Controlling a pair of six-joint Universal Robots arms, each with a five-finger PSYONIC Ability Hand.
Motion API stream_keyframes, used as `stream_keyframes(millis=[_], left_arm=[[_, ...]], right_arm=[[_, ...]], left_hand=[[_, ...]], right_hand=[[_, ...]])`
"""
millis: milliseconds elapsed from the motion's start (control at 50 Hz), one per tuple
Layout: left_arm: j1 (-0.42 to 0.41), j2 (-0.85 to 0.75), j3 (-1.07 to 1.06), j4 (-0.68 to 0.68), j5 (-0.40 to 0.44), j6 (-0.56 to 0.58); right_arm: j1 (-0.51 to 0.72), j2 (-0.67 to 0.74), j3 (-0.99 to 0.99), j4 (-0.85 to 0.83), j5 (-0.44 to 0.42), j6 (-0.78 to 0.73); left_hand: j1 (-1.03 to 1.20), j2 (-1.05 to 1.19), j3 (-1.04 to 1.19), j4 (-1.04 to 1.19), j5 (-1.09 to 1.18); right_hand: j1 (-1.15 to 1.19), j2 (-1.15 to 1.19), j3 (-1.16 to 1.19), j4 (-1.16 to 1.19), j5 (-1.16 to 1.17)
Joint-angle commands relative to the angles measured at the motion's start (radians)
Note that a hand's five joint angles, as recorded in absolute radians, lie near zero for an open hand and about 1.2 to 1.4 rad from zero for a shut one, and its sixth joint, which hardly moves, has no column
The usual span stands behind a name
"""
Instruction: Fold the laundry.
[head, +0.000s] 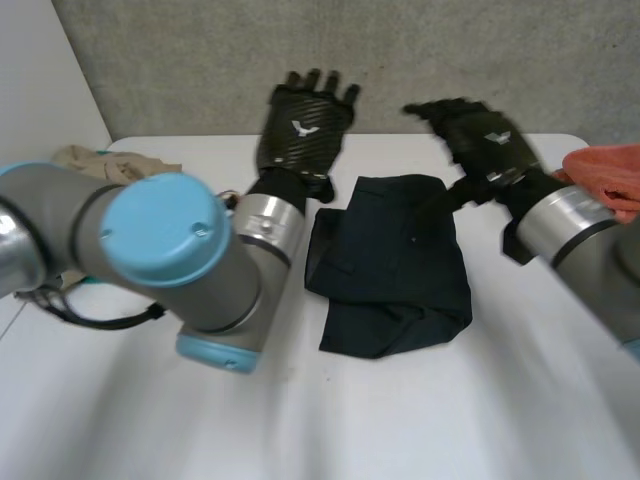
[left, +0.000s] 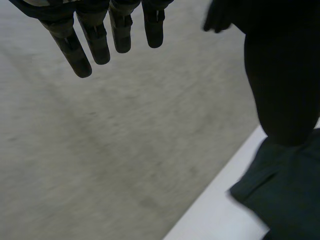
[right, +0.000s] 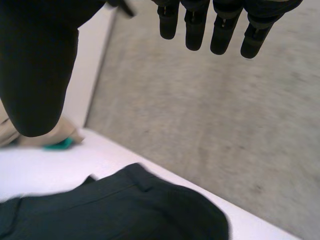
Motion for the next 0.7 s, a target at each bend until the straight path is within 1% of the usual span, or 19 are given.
stream_keyframes(millis=[20,60,80,100,140,160,180,240,260,320,380,500,560,660,700], left_arm=[[-0.034,-0.229,0.305,-0.189,0.116,-0.052],[-0.036,-0.277,0.365,-0.229,0.113,-0.052],[-0.036,-0.300,0.393,-0.253,0.110,-0.051],[-0.037,-0.338,0.445,-0.304,0.100,-0.052],[-0.036,-0.370,0.490,-0.355,0.088,-0.052],[-0.036,-0.386,0.507,-0.379,0.076,-0.052],[-0.036,-0.405,0.530,-0.425,0.050,-0.049],[-0.040,-0.413,0.533,-0.485,0.004,-0.048],[-0.043,-0.407,0.519,-0.514,-0.025,-0.049],[-0.055,-0.393,0.479,-0.551,-0.068,-0.055],[-0.068,-0.378,0.444,-0.564,-0.104,-0.054],[-0.118,-0.331,0.351,-0.588,-0.223,-0.057],[-0.134,-0.295,0.312,-0.594,-0.254,-0.061],[-0.135,-0.257,0.286,-0.594,-0.257,-0.058],[-0.134,-0.251,0.284,-0.594,-0.253,-0.060]], right_arm=[[-0.118,0.063,-0.137,0.214,-0.005,0.039],[-0.117,0.118,-0.181,0.273,-0.006,0.021],[-0.118,0.170,-0.228,0.336,-0.008,-0.005],[-0.117,0.195,-0.253,0.367,-0.009,-0.020],[-0.115,0.235,-0.295,0.421,-0.009,-0.054],[-0.115,0.270,-0.328,0.465,-0.009,-0.095],[-0.115,0.286,-0.342,0.484,-0.009,-0.119],[-0.103,0.338,-0.375,0.513,-0.008,-0.213],[-0.097,0.348,-0.382,0.513,-0.002,-0.234],[-0.071,0.385,-0.419,0.513,0.006,-0.280],[-0.057,0.424,-0.454,0.521,0.001,-0.286],[-0.009,0.511,-0.531,0.554,-0.009,-0.312],[0.001,0.551,-0.553,0.561,-0.008,-0.364],[0.014,0.571,-0.554,0.564,0.012,-0.455],[0.015,0.559,-0.542,0.564,0.006,-0.481]], left_hand=[[-0.016,-0.027,-0.032,-0.026,-0.048],[-0.015,-0.027,-0.032,-0.025,-0.047],[-0.015,-0.027,-0.032,-0.025,-0.047],[-0.012,-0.024,-0.029,-0.022,-0.044],[-0.009,-0.021,-0.026,-0.019,-0.041],[-0.003,-0.015,-0.020,-0.013,-0.036],[0.000,-0.012,-0.017,-0.010,-0.033],[0.000,-0.012,-0.017,-0.010,-0.033],[0.000,-0.012,-0.017,-0.010,-0.033],[0.000,-0.012,-0.017,-0.010,-0.033],[0.012,0.000,-0.005,0.001,-0.021],[0.023,0.012,0.007,0.013,-0.009],[0.023,0.012,0.007,0.013,-0.009],[0.023,0.012,0.007,0.013,-0.009],[0.026,0.014,0.010,0.016,-0.006]], right_hand=[[-0.055,-0.047,-0.042,-0.033,-0.049],[-0.055,-0.047,-0.042,-0.033,-0.049],[-0.055,-0.047,-0.042,-0.033,-0.049],[-0.055,-0.047,-0.042,-0.033,-0.049],[-0.055,-0.047,-0.042,-0.033,-0.049],[-0.055,-0.047,-0.042,-0.033,-0.049],[-0.055,-0.047,-0.042,-0.033,-0.049],[-0.055,-0.047,-0.042,-0.033,-0.049],[-0.055,-0.047,-0.042,-0.033,-0.049],[-0.055,-0.047,-0.042,-0.033,-0.049],[-0.055,-0.047,-0.042,-0.033,-0.049],[-0.055,-0.047,-0.042,-0.033,-0.049],[-0.055,-0.047,-0.042,-0.033,-0.049],[-0.055,-0.047,-0.042,-0.033,-0.049],[-0.055,-0.047,-0.042,-0.033,-0.049]])
